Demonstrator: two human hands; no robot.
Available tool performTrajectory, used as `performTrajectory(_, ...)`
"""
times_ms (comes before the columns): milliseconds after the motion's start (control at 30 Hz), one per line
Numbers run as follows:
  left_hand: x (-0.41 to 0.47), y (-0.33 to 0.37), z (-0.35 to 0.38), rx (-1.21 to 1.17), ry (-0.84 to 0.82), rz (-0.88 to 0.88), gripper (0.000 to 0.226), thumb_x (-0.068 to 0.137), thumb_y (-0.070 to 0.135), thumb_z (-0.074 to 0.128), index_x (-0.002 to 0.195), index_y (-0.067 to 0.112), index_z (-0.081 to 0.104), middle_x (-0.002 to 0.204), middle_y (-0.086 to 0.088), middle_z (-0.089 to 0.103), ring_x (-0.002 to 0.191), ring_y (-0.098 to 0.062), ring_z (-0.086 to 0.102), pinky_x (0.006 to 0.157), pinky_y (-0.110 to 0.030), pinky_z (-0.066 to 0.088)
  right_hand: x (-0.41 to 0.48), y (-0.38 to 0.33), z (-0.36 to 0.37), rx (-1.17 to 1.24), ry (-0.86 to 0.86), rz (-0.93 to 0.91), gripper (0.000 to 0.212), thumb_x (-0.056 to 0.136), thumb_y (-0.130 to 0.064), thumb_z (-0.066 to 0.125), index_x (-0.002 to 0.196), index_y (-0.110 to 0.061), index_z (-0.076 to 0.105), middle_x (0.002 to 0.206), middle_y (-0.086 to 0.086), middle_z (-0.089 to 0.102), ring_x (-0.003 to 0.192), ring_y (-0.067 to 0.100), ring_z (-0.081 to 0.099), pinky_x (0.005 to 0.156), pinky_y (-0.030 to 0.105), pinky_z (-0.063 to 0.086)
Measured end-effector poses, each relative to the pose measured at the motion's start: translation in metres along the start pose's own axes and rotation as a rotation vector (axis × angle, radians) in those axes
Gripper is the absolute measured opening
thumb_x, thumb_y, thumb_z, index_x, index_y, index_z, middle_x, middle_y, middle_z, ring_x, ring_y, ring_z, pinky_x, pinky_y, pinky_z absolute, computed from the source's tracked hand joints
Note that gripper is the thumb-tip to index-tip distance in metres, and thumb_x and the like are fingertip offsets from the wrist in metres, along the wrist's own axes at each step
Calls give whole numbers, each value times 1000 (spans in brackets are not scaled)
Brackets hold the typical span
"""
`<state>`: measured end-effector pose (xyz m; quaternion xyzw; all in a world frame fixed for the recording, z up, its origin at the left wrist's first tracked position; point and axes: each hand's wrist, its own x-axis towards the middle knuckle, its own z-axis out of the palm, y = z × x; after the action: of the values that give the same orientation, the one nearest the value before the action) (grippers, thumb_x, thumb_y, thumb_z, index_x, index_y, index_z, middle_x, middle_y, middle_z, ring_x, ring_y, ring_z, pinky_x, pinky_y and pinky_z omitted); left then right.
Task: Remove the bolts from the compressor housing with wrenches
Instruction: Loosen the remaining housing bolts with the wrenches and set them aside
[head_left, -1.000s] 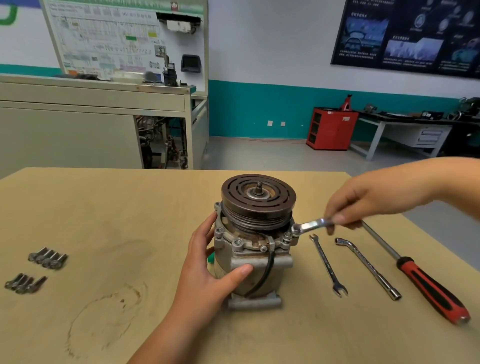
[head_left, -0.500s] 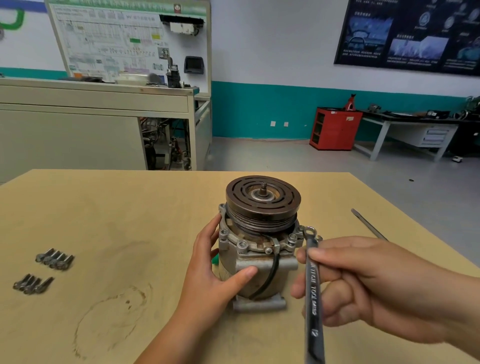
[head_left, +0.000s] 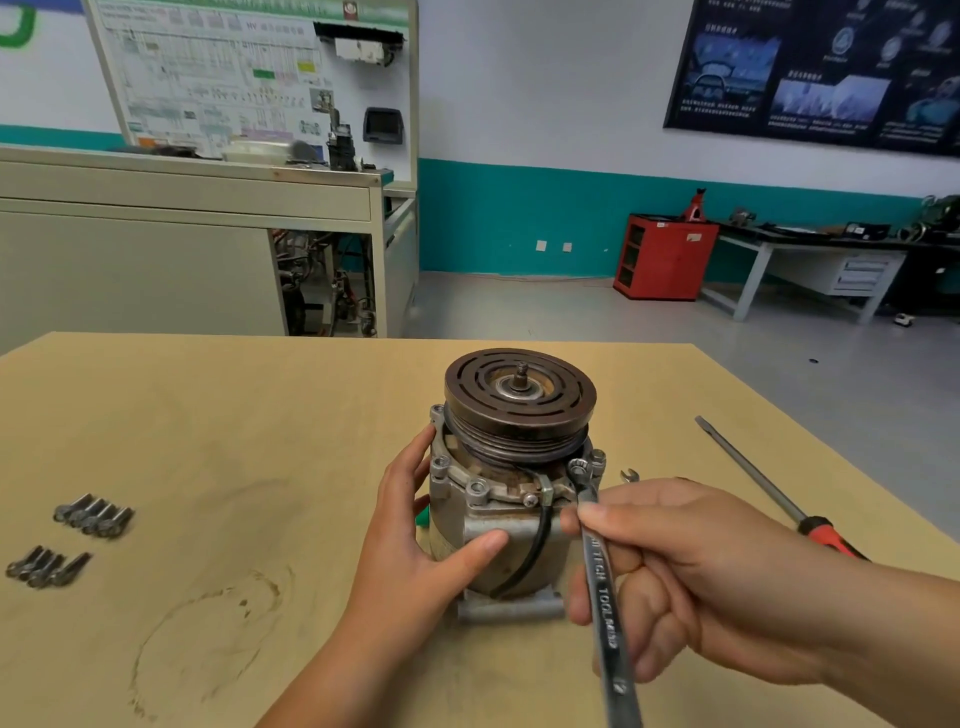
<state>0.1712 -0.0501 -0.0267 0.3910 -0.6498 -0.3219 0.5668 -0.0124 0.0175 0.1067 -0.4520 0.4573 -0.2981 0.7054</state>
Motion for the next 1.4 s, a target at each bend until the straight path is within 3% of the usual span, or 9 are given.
performTrajectory(167, 0, 1, -1, 5, -7, 0, 85, 58, 60, 74, 131, 64, 30, 142, 21, 43, 131, -1, 42, 105, -23, 38, -6, -12, -19, -137, -48, 91, 30, 75, -27, 52, 93, -2, 51, 50, 16, 61, 30, 17, 56, 34, 24, 49)
performTrajectory(400, 0, -1, -1, -2, 0, 8, 82, 60, 56, 73, 131, 61, 31, 141, 24, 43, 130, 2, 42, 98, -6, 36, 5, -62, -60, -1052, -103, 321, 30, 98, -37, 35, 84, -16, 50, 54, -4, 59, 48, 13, 59, 55, 21, 49)
performTrajectory(567, 1, 0, -1, 0, 3, -2, 80, 59, 58, 72, 126, 69, 30, 139, 28, 42, 128, 7, 41, 94, -2, 34, 24, -83, -62, -1492, 24, 186, 43, 69, -68, 38, 81, -35, 62, 66, -13, 54, 61, -1, 49, 63, 16, 38)
performTrajectory(667, 0, -1, -1, 3, 2, -13, 81, 58, 59, 72, 125, 71, 29, 137, 33, 41, 128, 10, 39, 93, -1, 35, 30, -85, -69, -1454, 42, 73, 44, 62, -69, 45, 84, -37, 67, 75, -13, 58, 71, 2, 52, 68, 18, 39)
performTrajectory(833, -1, 0, -2, 9, 1, -18, 82, 58, 61, 71, 126, 72, 28, 134, 42, 38, 125, 17, 37, 91, 1, 33, 11, -93, -85, -1373, 8, 122, 27, 71, -60, 48, 81, -43, 66, 71, -18, 62, 68, -4, 58, 72, 21, 47)
performTrajectory(967, 0, 0, -2, -1, 4, -8, 81, 59, 58, 72, 127, 70, 29, 135, 39, 39, 127, 13, 38, 92, 0, 33, -4, -81, -89, -1113, -14, 209, 23, 93, -31, 45, 91, -13, 58, 82, 1, 73, 81, 17, 71, 75, 25, 56)
performTrajectory(1167, 1, -4, -2, -7, 5, 3, 83, 60, 63, 74, 131, 65, 31, 138, 31, 42, 130, 5, 41, 95, -3, 35, -26, -24, -33, -47, 117, 47, 30, 68, -25, 58, 88, -3, 54, 81, 24, 71, 54, 25, 69, 42, 28, 54)
performTrajectory(1300, 1, -6, -2, -9, 7, 14, 85, 59, 69, 73, 132, 63, 31, 140, 27, 43, 131, 0, 42, 100, -12, 38, -24, -11, -6, 124, 79, -38, 22, 65, -22, 59, 75, -3, 61, 66, 23, 68, 42, 25, 64, 35, 26, 50)
performTrajectory(1400, 1, -5, -1, -7, 7, 27, 85, 59, 73, 71, 133, 62, 31, 141, 24, 44, 131, -3, 43, 102, -22, 40, -18, -8, 2, 140, 81, -49, 24, 67, -22, 56, 80, -2, 59, 57, 19, 65, 36, 22, 61, 32, 23, 47)
